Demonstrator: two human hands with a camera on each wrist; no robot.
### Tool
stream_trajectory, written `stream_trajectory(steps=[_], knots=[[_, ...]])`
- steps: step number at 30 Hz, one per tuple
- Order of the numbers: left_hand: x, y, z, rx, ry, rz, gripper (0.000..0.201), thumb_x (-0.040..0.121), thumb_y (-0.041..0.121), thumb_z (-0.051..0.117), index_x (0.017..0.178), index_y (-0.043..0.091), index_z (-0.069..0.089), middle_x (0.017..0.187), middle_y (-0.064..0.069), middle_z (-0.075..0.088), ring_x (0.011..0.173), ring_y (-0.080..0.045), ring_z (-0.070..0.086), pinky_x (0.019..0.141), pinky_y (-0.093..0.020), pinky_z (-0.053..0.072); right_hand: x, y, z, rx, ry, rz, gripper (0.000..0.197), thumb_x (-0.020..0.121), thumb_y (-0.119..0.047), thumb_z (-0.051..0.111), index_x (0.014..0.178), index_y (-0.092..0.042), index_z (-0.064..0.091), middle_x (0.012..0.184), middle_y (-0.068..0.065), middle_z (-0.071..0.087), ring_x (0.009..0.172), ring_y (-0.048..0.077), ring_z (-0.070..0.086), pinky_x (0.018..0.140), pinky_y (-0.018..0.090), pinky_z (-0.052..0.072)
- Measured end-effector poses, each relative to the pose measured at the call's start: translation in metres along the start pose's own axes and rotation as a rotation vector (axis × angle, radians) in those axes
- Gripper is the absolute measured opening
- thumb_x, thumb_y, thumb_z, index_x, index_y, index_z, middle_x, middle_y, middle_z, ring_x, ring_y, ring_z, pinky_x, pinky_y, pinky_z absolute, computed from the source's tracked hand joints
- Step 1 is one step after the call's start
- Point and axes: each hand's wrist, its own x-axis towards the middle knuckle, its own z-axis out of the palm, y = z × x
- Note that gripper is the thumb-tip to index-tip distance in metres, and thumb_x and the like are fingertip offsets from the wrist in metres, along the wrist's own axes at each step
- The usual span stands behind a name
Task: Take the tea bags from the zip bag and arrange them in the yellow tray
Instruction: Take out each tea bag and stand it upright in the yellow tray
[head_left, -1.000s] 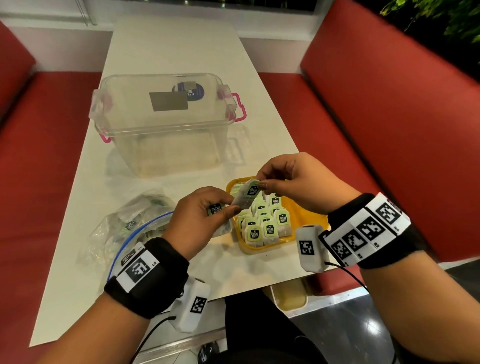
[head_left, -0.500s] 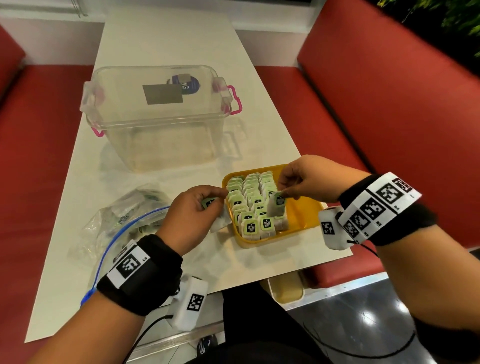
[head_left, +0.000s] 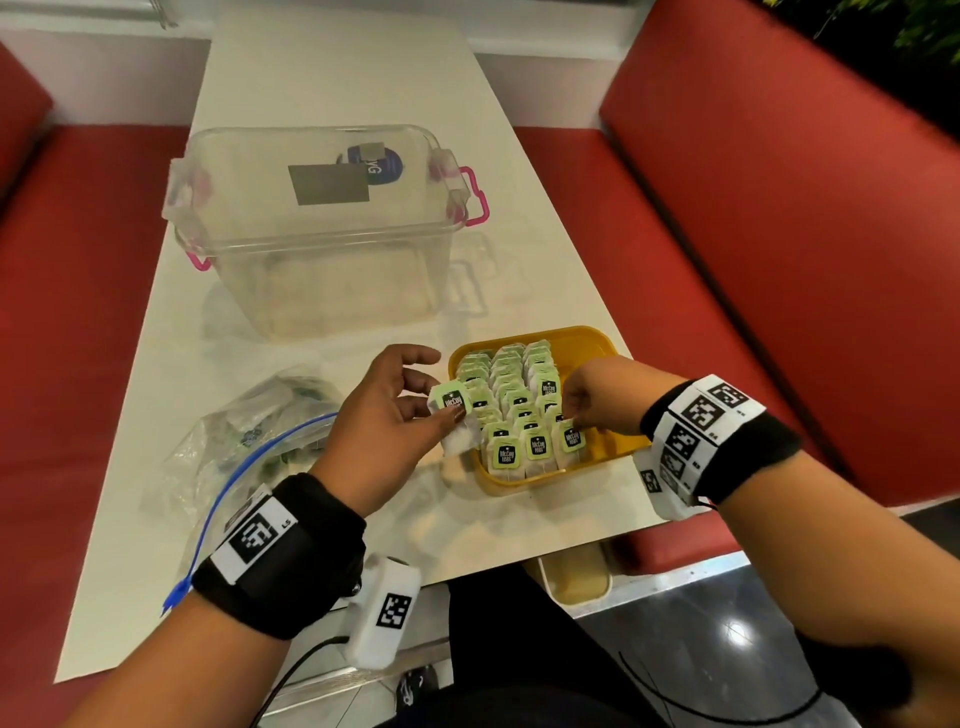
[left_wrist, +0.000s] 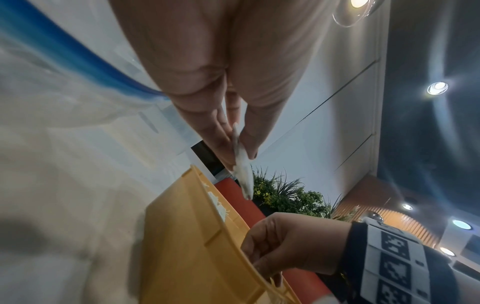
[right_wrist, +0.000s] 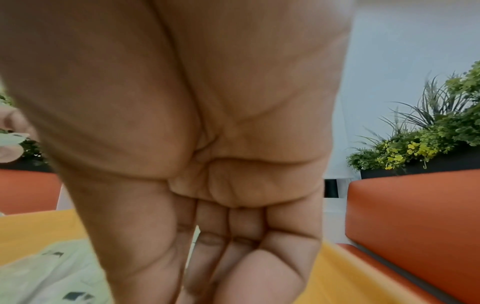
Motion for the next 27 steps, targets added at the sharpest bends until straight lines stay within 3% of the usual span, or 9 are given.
stream_trajectory(steps=[4, 9, 14, 17, 19, 22, 27], knots=[[0.001, 0.002, 0.000, -0.016, -0.012, -0.025, 0.048, 0.078, 0.010, 0.078, 0.111, 0.034, 0.052, 0.089, 0.000, 0.061, 0.070, -0.016, 0.064, 0.073, -0.039, 0.053, -0.009, -0.001, -0.011, 0.021, 0.104, -0.002, 0.019, 0.089, -0.020, 0.064, 0.108, -0.016, 0.066, 0.100, -0.001, 0.064, 0.077, 0.013, 0.052, 0.069, 0.023, 0.038], [0.002, 0.009, 0.011, -0.035, -0.027, -0.009, 0.050, 0.075, 0.007, 0.080, 0.110, 0.031, 0.052, 0.083, 0.000, 0.069, 0.070, -0.014, 0.065, 0.070, -0.031, 0.053, -0.036, -0.031, -0.037, 0.386, 0.254, -0.251, 0.012, 0.088, -0.027, 0.066, 0.097, -0.020, 0.069, 0.077, -0.011, 0.068, 0.063, 0.007, 0.066, 0.059, 0.022, 0.050], [0.002, 0.018, 0.020, -0.092, -0.066, 0.033, 0.054, 0.075, 0.000, 0.078, 0.116, 0.026, 0.055, 0.083, -0.003, 0.070, 0.075, -0.016, 0.068, 0.070, -0.031, 0.055, -0.047, -0.053, -0.043, 0.399, 0.284, -0.344, 0.007, 0.085, -0.023, 0.068, 0.091, -0.022, 0.070, 0.077, -0.007, 0.069, 0.068, 0.005, 0.064, 0.067, 0.026, 0.052], [0.002, 0.015, 0.019, -0.094, -0.101, 0.006, 0.060, 0.072, -0.001, 0.079, 0.119, 0.027, 0.054, 0.090, -0.002, 0.069, 0.084, -0.018, 0.069, 0.074, -0.031, 0.058, -0.051, -0.052, -0.045, 0.357, 0.334, -0.352, 0.006, 0.087, -0.019, 0.066, 0.091, -0.019, 0.070, 0.070, -0.012, 0.063, 0.066, 0.000, 0.058, 0.059, 0.010, 0.041], [0.001, 0.010, 0.016, -0.007, -0.103, 0.003, 0.050, 0.073, 0.002, 0.080, 0.112, 0.025, 0.058, 0.089, 0.001, 0.068, 0.083, -0.014, 0.068, 0.074, -0.028, 0.056, -0.055, -0.051, -0.046, 0.332, 0.375, -0.361, 0.006, 0.088, -0.019, 0.065, 0.091, -0.020, 0.070, 0.069, -0.017, 0.059, 0.065, -0.003, 0.055, 0.058, 0.005, 0.037], [0.000, 0.005, 0.016, 0.122, -0.078, 0.042, 0.019, 0.079, 0.008, 0.076, 0.089, 0.022, 0.069, 0.076, 0.006, 0.070, 0.070, -0.007, 0.064, 0.069, -0.023, 0.049, -0.058, -0.051, -0.046, 0.347, 0.422, -0.370, 0.008, 0.088, -0.020, 0.064, 0.093, -0.022, 0.069, 0.078, -0.013, 0.064, 0.070, 0.004, 0.059, 0.060, 0.007, 0.039], [0.002, 0.005, 0.022, 0.135, -0.057, 0.070, 0.020, 0.080, 0.009, 0.076, 0.081, 0.028, 0.070, 0.073, 0.013, 0.070, 0.067, -0.004, 0.062, 0.065, -0.018, 0.048, -0.055, -0.052, -0.043, 0.358, 0.383, -0.364, 0.015, 0.085, -0.022, 0.067, 0.100, -0.020, 0.070, 0.087, -0.008, 0.070, 0.074, 0.008, 0.062, 0.063, 0.016, 0.044]])
